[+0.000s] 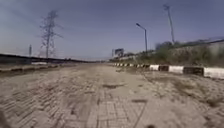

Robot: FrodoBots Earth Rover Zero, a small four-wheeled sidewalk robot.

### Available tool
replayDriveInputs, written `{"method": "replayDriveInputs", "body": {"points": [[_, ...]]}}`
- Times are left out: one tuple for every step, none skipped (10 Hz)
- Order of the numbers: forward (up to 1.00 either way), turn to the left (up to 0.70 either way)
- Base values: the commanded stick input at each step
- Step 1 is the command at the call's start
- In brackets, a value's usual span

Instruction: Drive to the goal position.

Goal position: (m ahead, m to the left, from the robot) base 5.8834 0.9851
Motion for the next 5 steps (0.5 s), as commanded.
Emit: {"method": "replayDriveInputs", "body": {"points": [[1.0,0.0],[1.0,0.0],[1.0,0.0],[1.0,0.0],[1.0,0.0]]}}
